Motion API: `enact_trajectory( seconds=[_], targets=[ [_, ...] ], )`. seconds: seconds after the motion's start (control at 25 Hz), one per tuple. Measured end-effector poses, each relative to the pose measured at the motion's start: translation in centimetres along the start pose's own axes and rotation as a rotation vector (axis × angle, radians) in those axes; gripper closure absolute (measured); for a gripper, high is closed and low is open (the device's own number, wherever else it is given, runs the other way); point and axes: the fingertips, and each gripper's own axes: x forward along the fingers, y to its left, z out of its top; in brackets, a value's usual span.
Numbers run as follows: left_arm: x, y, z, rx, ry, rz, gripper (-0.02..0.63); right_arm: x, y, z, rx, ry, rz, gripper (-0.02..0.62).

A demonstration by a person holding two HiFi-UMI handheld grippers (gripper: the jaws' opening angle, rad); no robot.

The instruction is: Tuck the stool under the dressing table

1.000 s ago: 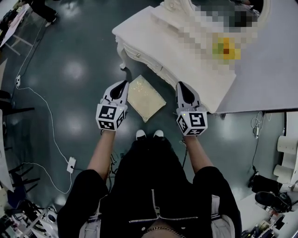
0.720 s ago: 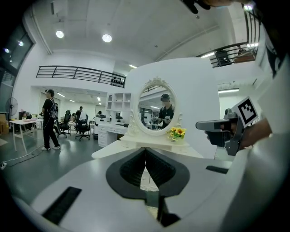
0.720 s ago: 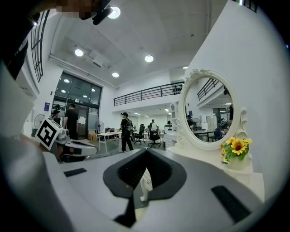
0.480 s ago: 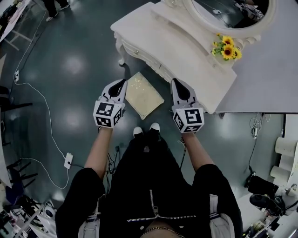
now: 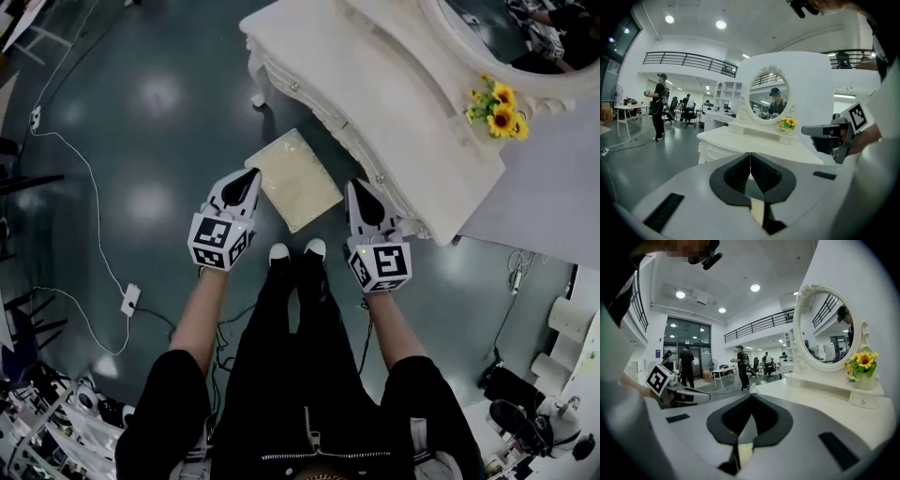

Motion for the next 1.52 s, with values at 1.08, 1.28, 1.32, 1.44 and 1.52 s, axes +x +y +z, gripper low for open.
enact_trajectory(
  seconds=[1.08,1.28,1.32,1.44,1.52],
  targets=[
    [6.1,4.7,-23.8,-0.573,0.035,-0.030,0.558,6.9,-1.4,-21.9,0.058,0.215,0.086,0.588],
    [7.9,6.1,-27.9,-0.827,-0.012,-0.094,0.316,7.5,-1.2,-25.0,0.073,0.250,0.094,0.589],
    [8.3,6.4,-28.9,-0.867,-0.010,-0.100,0.310,7.5,-1.1,-25.7,0.078,0.258,0.091,0.589],
    [8.9,7.5,-32.5,-0.936,0.020,-0.061,0.303,7.7,-0.9,-27.4,0.084,0.279,0.088,0.588],
    [9.1,8.3,-35.2,-0.965,0.057,-0.011,0.284,7.9,-0.7,-28.1,0.088,0.287,0.089,0.589]
  ],
)
